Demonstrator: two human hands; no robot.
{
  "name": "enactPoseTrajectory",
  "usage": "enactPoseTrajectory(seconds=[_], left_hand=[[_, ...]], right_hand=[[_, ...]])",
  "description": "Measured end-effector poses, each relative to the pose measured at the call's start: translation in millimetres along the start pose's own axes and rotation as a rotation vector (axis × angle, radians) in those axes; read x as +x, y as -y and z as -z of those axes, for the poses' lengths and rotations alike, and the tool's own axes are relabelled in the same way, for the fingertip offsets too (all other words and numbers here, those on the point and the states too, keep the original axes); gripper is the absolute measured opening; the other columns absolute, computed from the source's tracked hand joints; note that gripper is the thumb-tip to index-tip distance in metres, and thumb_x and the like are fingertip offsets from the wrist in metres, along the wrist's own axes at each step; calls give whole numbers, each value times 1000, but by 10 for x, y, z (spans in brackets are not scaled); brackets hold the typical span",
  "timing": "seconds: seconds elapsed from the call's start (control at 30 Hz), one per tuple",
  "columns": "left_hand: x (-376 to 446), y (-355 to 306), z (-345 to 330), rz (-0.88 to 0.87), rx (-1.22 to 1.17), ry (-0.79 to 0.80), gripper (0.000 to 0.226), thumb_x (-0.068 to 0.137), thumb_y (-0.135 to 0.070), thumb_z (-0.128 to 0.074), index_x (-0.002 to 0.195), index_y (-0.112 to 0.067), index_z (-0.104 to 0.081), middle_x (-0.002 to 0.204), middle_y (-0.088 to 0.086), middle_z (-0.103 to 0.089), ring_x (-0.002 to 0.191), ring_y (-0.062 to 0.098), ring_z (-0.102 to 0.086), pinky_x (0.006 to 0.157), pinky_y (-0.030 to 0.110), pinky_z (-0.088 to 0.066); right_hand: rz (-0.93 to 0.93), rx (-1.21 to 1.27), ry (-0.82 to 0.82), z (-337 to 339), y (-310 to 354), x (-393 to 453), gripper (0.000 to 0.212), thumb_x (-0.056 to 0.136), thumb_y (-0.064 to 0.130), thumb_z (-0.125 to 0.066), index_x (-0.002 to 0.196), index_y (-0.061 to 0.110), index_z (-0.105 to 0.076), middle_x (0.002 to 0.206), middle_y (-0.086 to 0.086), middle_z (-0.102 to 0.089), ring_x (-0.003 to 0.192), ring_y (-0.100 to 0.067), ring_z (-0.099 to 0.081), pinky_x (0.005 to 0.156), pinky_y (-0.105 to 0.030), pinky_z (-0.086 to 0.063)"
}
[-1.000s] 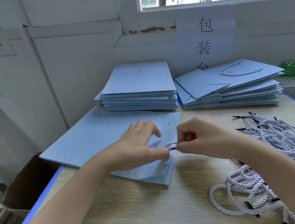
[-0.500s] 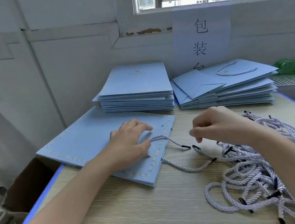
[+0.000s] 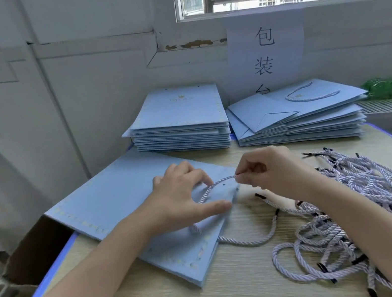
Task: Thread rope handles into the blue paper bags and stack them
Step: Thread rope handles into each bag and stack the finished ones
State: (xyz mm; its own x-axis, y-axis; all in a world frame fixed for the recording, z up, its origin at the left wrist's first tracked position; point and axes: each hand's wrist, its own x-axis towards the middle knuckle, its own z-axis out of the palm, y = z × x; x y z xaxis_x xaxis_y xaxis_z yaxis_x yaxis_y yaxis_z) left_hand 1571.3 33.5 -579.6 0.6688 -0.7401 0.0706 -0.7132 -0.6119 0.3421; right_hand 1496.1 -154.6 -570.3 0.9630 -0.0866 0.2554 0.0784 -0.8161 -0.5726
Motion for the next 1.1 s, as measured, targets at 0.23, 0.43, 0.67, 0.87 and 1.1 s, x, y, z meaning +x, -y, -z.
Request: enactPoseTrajectory(seconds=[0.23,0.43,0.67,0.87,1.1], left_hand=[[-1,-78,-175,-62,95,-31,87,42,-94,-29,105,-35,-39,106,-12,-31,104,8,-25,90,29,-23],[24,-68,-151,-57,68,5,86,40,-89,-31,105,-32,-37,106,-13,-29,103,9,-24,87,29,-22],[31,-102,-102,-23,-21,8,85,40,-81,-32,108,-32,-40,109,-12,-35,108,8,-27,87,27,-23],[9,-81,19,18,-246,-75,58,48,-72,-52,90,-33,-59,97,-20,-53,100,3,-46,85,22,-37],[-15,-41,132,72,-409,-191,51,76,-39,-69,44,-6,-48,39,1,-41,39,6,-37,44,13,-29]], right_hand=[[-51,214,10,-126,16,26,26,80,4,-70,70,26,-61,69,3,-65,63,-10,-62,63,-25,-50],[25,34,-60,-234,81,60,25,79,11,-72,68,27,-55,70,10,-60,65,-2,-53,62,-14,-42],[21,11,-6,-153,74,75,24,78,13,-73,65,29,-61,66,16,-58,61,2,-49,58,-11,-38],[46,-95,108,-84,111,50,31,90,12,-47,92,26,-74,87,8,-50,71,1,-44,63,-10,-32],[79,11,-172,-12,85,-18,20,83,7,-58,73,20,-69,72,10,-53,64,-4,-46,59,-13,-35]])
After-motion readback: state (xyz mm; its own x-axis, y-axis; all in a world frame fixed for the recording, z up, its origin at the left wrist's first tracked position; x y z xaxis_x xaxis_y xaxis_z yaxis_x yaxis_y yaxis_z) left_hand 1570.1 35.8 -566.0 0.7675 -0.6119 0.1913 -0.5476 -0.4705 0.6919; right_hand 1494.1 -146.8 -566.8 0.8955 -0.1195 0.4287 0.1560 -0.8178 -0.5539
